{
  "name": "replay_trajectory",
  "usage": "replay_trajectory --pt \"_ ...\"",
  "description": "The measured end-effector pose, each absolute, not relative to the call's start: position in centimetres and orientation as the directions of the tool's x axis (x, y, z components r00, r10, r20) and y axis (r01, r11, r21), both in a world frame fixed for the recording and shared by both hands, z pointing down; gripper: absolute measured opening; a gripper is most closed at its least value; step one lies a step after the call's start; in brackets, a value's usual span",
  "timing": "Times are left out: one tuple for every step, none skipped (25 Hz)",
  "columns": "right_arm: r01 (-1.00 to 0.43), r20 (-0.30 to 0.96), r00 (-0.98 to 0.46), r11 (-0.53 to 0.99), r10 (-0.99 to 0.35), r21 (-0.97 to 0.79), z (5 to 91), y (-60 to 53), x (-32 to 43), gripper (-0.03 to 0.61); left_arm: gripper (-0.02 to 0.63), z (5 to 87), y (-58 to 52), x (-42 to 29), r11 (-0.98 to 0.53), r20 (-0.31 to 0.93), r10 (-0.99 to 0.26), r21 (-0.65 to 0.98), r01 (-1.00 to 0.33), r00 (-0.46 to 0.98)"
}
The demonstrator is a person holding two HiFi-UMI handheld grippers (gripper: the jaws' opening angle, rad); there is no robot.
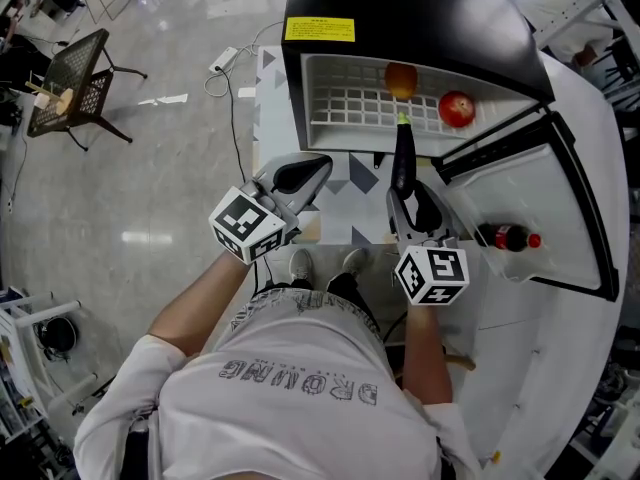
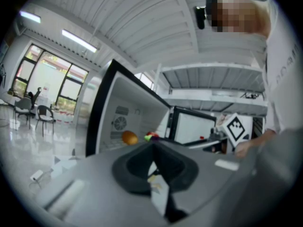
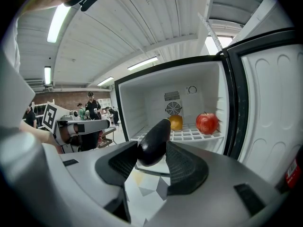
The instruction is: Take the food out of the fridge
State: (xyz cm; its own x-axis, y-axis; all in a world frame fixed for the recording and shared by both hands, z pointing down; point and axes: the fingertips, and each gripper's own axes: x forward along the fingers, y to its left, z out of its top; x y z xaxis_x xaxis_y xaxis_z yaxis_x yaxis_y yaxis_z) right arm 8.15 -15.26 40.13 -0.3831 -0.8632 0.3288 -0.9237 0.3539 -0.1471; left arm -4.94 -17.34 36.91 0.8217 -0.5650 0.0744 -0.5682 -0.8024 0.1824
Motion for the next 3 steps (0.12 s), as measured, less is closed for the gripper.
replay_trajectory --pt "-0.924 0.328 -0.383 0.354 -0.863 -0.147 40.1 -15.29 8.12 0.181 0.006 36.92 -17.37 -4.96 -0.802 0.074 -0.565 0.183 -0.568 0.822" --pt "-0.924 0.327 -0.383 0.354 -0.864 -0.147 40.08 -15.33 8.08 0.181 0.006 36.93 -17.41 -4.98 -0.802 0.074 -0.565 0.184 -0.568 0.822" --pt "-0.923 0.326 -0.383 0.354 -0.864 -0.148 40.06 -15.37 8.04 0.181 0.006 36.94 -17.44 -5.0 -0.802 0.074 -0.565 0.184 -0.568 0.822"
